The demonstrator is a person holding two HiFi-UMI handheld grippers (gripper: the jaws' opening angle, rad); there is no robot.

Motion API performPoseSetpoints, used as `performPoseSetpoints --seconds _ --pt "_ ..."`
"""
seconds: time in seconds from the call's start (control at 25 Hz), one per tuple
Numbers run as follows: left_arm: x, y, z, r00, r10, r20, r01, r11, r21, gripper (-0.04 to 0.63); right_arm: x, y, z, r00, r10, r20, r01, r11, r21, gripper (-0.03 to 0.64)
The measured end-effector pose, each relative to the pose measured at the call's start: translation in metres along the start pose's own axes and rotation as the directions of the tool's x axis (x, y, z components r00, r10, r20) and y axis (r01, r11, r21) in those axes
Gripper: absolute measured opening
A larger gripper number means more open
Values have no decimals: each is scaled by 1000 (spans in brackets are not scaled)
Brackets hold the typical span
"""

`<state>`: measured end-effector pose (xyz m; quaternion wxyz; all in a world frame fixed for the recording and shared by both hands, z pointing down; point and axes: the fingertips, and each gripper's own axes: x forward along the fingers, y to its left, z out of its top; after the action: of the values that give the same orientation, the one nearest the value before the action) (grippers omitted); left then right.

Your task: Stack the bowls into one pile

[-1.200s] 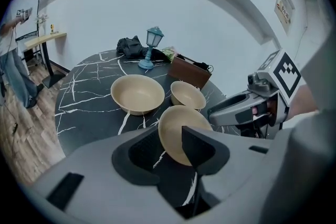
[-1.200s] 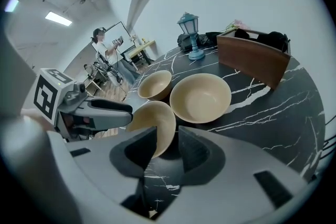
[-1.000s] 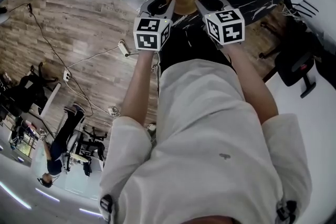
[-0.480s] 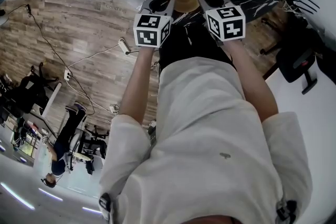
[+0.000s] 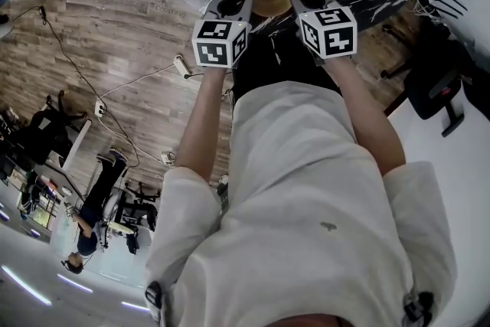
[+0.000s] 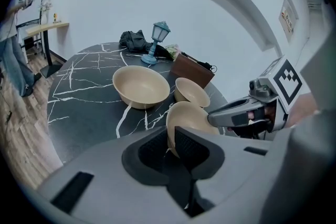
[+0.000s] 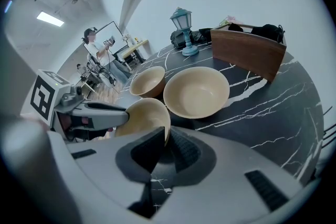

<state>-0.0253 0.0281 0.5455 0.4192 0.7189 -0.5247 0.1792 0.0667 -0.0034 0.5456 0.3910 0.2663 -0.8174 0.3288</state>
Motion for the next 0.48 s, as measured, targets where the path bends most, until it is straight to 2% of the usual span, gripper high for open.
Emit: performPoseSetpoints --seconds 0.48 --pt "-11 -11 3 1000 -10 7 10 999 -36 37 -14 2 3 1000 -25 18 25 1000 14 24"
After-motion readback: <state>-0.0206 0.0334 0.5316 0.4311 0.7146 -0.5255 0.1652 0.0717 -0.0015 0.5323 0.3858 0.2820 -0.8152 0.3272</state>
